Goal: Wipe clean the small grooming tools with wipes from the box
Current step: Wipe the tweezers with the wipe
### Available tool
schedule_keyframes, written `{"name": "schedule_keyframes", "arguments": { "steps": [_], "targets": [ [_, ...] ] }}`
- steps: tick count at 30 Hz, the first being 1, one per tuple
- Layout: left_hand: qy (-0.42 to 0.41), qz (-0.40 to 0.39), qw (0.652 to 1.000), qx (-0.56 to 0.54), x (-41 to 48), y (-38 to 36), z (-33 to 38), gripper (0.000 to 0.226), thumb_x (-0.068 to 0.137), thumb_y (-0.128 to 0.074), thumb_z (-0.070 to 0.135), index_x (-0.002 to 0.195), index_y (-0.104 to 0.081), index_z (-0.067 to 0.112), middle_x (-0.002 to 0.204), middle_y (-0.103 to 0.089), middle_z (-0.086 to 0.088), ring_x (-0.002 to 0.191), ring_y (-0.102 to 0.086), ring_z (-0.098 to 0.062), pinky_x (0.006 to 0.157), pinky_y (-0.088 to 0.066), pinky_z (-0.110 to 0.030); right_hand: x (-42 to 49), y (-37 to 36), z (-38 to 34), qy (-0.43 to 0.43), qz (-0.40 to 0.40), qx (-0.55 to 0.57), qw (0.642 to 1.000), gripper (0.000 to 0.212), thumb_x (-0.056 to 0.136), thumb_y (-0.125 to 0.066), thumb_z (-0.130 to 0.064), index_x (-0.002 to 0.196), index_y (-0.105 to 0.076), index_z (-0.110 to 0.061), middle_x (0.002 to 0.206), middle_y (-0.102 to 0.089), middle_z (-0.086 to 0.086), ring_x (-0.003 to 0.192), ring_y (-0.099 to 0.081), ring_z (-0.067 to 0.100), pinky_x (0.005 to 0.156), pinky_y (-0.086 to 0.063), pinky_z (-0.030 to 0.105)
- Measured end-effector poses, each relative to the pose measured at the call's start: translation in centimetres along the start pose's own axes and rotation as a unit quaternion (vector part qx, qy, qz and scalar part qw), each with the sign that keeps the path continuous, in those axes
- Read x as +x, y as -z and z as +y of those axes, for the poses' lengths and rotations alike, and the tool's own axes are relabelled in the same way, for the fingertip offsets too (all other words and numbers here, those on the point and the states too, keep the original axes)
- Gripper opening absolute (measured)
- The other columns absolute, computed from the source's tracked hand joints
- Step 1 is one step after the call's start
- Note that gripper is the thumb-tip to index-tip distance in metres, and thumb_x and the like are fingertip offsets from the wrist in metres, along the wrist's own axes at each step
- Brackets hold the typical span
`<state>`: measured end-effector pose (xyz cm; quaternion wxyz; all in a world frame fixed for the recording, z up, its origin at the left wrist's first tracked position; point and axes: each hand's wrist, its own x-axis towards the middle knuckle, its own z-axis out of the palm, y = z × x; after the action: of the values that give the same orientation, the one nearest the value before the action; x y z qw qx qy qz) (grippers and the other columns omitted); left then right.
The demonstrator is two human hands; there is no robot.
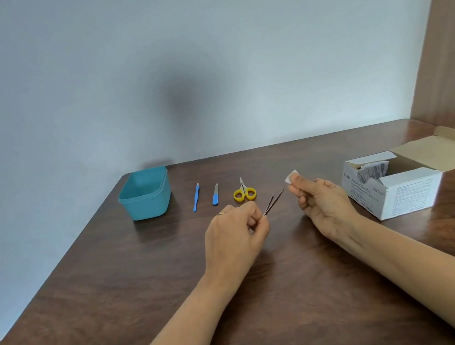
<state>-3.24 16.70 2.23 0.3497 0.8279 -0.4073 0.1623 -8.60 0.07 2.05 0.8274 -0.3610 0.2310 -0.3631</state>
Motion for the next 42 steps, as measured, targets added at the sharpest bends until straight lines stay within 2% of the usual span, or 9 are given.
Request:
{"name": "schedule_keyframes", "arguments": {
  "steps": [5,10,14,18,22,25,31,37,42],
  "targets": [
    [0.042,0.044,0.998,0.001,0.2,0.5,-0.5,0.017,0.086,-0.060,0.030,0.071,-0.060,0.023,0.059,-0.055,0.010,0.067,-0.052,-0.008,0.056,-0.043,-0.024,-0.5,0.0,-0.5,0.020,-0.022,0.020,0.999,0.041,0.079,-0.071,-0.001,0.071,-0.036,-0.021,0.065,-0.071,0.003,0.068,-0.072,0.010,0.043,-0.038,0.012],
    [0.095,0.090,0.991,0.034,0.7,2.4,-1.2,0.021,0.088,-0.059,0.035,0.070,-0.059,0.024,0.062,-0.060,0.008,0.065,-0.056,-0.009,0.058,-0.045,-0.028,-2.6,-1.1,1.0,0.011,-0.128,-0.048,0.990,0.037,0.081,-0.065,0.001,0.070,-0.037,-0.020,0.060,-0.066,-0.001,0.064,-0.069,0.010,0.047,-0.040,0.012],
    [0.161,0.112,0.979,0.057,1.9,5.1,-2.9,0.021,0.089,-0.056,0.036,0.073,-0.058,0.024,0.067,-0.064,0.008,0.067,-0.058,-0.011,0.057,-0.039,-0.026,-3.5,-2.1,2.2,0.009,-0.186,-0.104,0.977,0.035,0.075,-0.069,0.000,0.071,-0.039,-0.018,0.062,-0.067,0.002,0.061,-0.067,0.012,0.050,-0.040,0.015],
    [0.188,0.130,0.967,0.115,3.6,8.3,-6.2,0.021,0.089,-0.052,0.033,0.076,-0.060,0.019,0.077,-0.067,0.002,0.078,-0.060,-0.022,0.060,-0.040,-0.028,-3.1,-3.2,2.9,0.015,-0.186,-0.131,0.974,0.035,0.069,-0.073,-0.003,0.070,-0.041,-0.017,0.065,-0.069,0.005,0.059,-0.066,0.012,0.052,-0.039,0.017],
    [0.186,0.130,0.957,0.183,5.6,11.2,-10.0,0.018,0.089,-0.051,0.025,0.079,-0.064,0.017,0.086,-0.069,-0.006,0.081,-0.061,-0.028,0.058,-0.040,-0.028,-2.0,-5.5,4.5,0.023,-0.171,-0.121,0.978,0.036,0.074,-0.072,0.003,0.067,-0.043,-0.017,0.065,-0.066,0.004,0.059,-0.066,0.014,0.050,-0.039,0.016],
    [0.196,0.107,0.950,0.218,7.7,12.2,-12.4,0.016,0.086,-0.053,0.020,0.085,-0.069,0.015,0.087,-0.069,-0.007,0.084,-0.063,-0.028,0.061,-0.044,-0.030,-1.5,-7.5,6.0,0.039,-0.162,-0.133,0.977,0.037,0.077,-0.072,0.002,0.069,-0.041,-0.017,0.061,-0.067,0.000,0.060,-0.067,0.013,0.053,-0.039,0.018],
    [0.242,0.008,0.927,0.287,11.3,11.8,-15.2,0.018,0.082,-0.059,0.018,0.096,-0.069,0.013,0.096,-0.067,-0.008,0.089,-0.061,-0.026,0.068,-0.044,-0.030,-0.8,-8.7,7.1,0.052,-0.173,-0.180,0.967,0.039,0.074,-0.077,-0.006,0.071,-0.040,-0.017,0.063,-0.069,0.003,0.062,-0.064,0.014,0.061,-0.039,0.025],
    [0.215,-0.072,0.905,0.359,13.2,9.7,-16.0,0.023,0.084,-0.057,0.020,0.104,-0.061,0.010,0.106,-0.062,-0.006,0.101,-0.058,-0.024,0.083,-0.040,-0.031,0.0,-8.5,7.5,0.046,-0.183,-0.183,0.965,0.037,0.074,-0.076,-0.002,0.071,-0.041,-0.016,0.065,-0.068,0.007,0.062,-0.063,0.017,0.059,-0.038,0.024],
    [0.199,-0.121,0.888,0.395,13.9,8.8,-16.4,0.023,0.083,-0.059,0.022,0.104,-0.059,0.014,0.105,-0.060,-0.002,0.100,-0.057,-0.022,0.084,-0.033,-0.032,0.3,-8.5,7.5,0.041,-0.187,-0.171,0.967,0.037,0.073,-0.075,0.000,0.071,-0.042,-0.015,0.063,-0.067,0.008,0.061,-0.062,0.018,0.057,-0.035,0.024]
  ]
}}
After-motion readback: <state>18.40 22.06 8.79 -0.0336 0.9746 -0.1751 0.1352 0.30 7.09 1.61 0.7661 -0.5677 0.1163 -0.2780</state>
